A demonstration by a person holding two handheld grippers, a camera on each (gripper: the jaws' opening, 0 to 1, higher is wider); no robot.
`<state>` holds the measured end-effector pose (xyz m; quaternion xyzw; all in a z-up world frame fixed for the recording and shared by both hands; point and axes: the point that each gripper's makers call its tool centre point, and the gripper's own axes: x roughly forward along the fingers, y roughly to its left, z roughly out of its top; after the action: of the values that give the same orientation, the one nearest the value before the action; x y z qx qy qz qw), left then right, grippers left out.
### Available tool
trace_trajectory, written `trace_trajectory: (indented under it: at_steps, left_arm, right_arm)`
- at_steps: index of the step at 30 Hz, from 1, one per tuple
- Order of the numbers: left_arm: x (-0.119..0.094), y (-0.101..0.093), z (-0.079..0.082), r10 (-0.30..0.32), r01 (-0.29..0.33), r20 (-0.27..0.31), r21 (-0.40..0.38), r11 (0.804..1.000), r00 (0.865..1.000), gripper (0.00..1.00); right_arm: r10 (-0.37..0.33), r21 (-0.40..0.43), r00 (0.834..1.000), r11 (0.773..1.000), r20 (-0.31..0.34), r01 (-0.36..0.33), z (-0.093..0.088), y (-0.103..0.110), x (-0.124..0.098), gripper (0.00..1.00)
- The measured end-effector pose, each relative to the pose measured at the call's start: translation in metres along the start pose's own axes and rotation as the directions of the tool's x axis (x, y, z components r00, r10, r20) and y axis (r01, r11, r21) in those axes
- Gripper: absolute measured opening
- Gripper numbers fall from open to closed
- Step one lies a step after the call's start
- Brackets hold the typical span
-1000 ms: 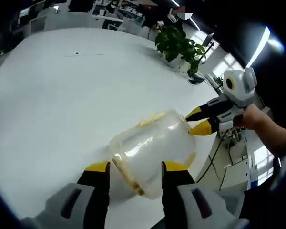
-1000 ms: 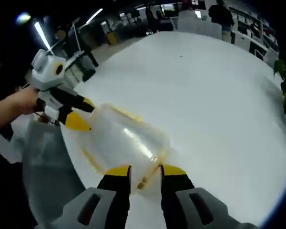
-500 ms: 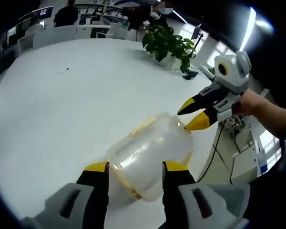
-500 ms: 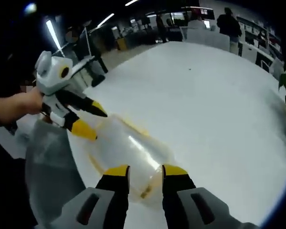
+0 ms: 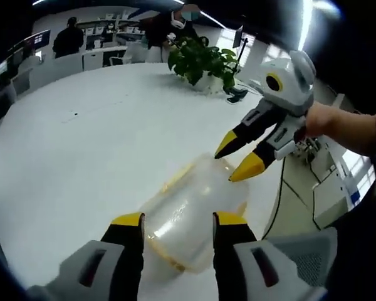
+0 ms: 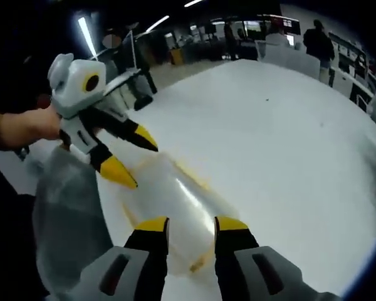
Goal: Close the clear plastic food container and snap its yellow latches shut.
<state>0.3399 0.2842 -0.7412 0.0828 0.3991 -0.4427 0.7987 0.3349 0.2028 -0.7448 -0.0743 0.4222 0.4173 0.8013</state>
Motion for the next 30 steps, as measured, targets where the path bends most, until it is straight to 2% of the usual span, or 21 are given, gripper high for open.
trace_trajectory:
  at_steps: [9,23,30]
  left_arm:
    - [0.004,-0.011,0.003,-0.021,0.022,-0.005,0.064,0.998,1.0,0.42]
    - [0.011,-0.023,0.005,-0.049,0.051,-0.024,0.113,0.992,0.999,0.4]
    - [0.015,-0.029,-0.001,-0.059,0.065,-0.049,0.146,0.987,0.997,0.4]
  right_arm:
    - [0.026,-0.042,1.0,0.999,0.002,-0.026,0.008,0.008,0.006,0.27]
    - [0.062,-0.082,0.998,0.995,-0.012,-0.063,0.019,0.021,0.021,0.26]
    - [0.07,-0.104,0.997,0.992,-0.025,-0.072,0.024,0.023,0.029,0.26]
